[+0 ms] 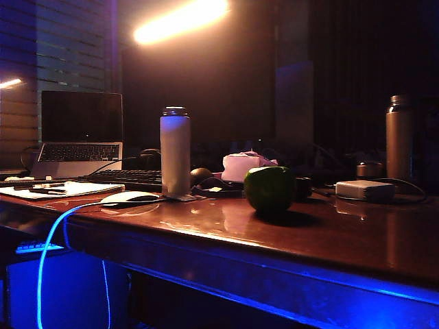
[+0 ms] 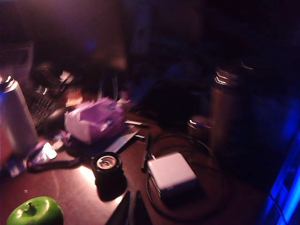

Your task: Stack the black thermos bottle cap from the table onto the green apple.

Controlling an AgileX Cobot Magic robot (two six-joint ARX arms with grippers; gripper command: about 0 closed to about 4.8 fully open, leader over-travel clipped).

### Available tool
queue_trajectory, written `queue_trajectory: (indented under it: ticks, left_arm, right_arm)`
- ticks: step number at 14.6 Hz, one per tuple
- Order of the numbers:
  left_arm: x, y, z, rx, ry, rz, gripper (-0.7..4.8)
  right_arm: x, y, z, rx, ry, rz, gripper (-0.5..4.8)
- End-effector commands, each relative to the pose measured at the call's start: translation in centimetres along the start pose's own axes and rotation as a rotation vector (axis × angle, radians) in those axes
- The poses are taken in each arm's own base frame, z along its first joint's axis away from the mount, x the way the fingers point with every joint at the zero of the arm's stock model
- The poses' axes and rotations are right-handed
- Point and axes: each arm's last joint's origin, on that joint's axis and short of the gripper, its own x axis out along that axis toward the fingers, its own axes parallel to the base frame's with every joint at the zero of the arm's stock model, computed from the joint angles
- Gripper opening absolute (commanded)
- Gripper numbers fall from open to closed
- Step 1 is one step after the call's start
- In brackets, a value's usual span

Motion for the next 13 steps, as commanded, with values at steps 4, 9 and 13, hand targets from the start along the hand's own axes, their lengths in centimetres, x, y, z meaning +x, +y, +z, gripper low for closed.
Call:
queue_trajectory:
  ticks: [4, 9, 13]
  left_arm:
    - [3.6, -2.0, 0.3, 0.001, 0.175, -0.148, -0.03]
    - [3.8, -1.9, 0.8, 0.001, 0.134, -0.138, -0.03]
    - [3.7, -1.9, 0.6, -0.028, 0.153, -0.142, -0.03]
  right_arm:
    - [12.2, -1.1, 3.6, 0.011, 0.133, 0.092, -0.04]
    - [22.4, -0.7, 0.2, 0.051, 0.282, 0.324, -0.05]
    - [26.5, 1.8, -4.5, -0.111, 0.36, 0.425, -0.05]
